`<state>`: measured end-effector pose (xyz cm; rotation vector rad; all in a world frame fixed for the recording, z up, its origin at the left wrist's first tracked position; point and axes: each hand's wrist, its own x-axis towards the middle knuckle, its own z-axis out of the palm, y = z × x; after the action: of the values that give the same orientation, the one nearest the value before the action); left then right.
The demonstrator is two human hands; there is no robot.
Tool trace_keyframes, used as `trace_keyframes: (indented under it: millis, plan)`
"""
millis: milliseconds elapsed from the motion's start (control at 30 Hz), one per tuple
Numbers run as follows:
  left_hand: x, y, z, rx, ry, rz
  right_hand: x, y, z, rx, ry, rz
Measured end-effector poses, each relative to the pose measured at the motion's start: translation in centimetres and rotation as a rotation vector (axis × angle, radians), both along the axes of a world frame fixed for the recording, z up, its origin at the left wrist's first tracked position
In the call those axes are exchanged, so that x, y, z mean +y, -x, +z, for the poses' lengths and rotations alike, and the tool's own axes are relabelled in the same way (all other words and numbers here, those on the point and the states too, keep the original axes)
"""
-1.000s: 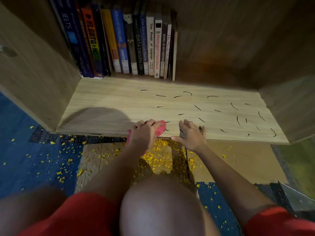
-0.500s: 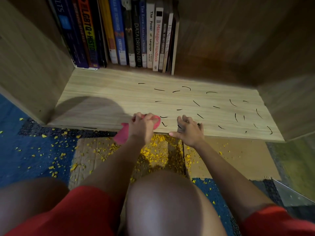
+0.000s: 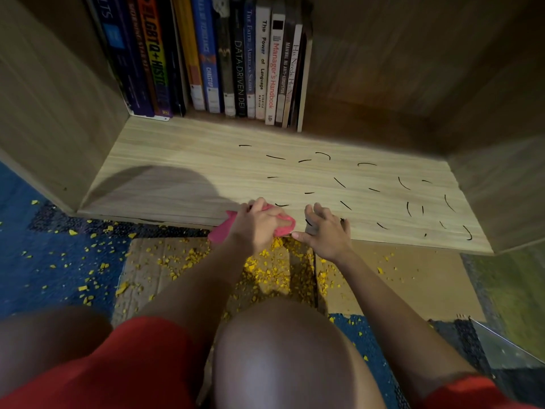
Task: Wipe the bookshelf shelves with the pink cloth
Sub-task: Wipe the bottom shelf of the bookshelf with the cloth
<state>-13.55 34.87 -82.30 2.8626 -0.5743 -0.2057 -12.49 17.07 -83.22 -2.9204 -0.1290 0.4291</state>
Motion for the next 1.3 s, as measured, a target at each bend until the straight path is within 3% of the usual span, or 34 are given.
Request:
trace_keyframes:
  millis: [133, 300, 467, 600, 767, 900, 1067, 1233, 1300]
  plan:
    - [1.2, -0.6, 0.0, 0.041, 0.024, 0.192, -0.3, -0.2, 0.1, 0.001, -0.013, 0.016]
    - [0.1, 0.1, 0.1, 0.022, 0.000, 0.009, -0.1, 0.1, -0.1, 0.004, -0.028, 0.005]
    - [0.5, -0.3, 0.4, 0.028, 0.000, 0.180, -0.2, -0.2, 0.0, 0.000, -0.038, 0.007]
    - [-1.0, 0.8, 0.3, -0.005, -0.017, -0.012, 0.0, 0.0, 0.1, 0.003, -0.031, -0.007]
    - [0.8, -0.7, 0.6, 0.013, -0.077, 0.222, -0.2, -0.1, 0.2, -0.003, -0.011, 0.012]
    - [-0.5, 0.7, 0.3, 0.014, 0.020, 0.025, -0.1, 0.0, 0.2, 0.001, -0.023, -0.002]
    - [0.8, -1.3, 0.6, 0.046, -0.102, 0.261, -0.2, -0.3, 0.7, -0.003, 0.001, 0.030]
    - [-0.6, -0.4, 0.5, 0.017, -0.033, 0.066, 0.0, -1.0, 2.4, -0.003, 0.158, 0.155]
    - [0.6, -1.6, 0.4, 0.060, -0.053, 0.142, 0.0, -1.0, 2.8, 0.019, 0.134, 0.134]
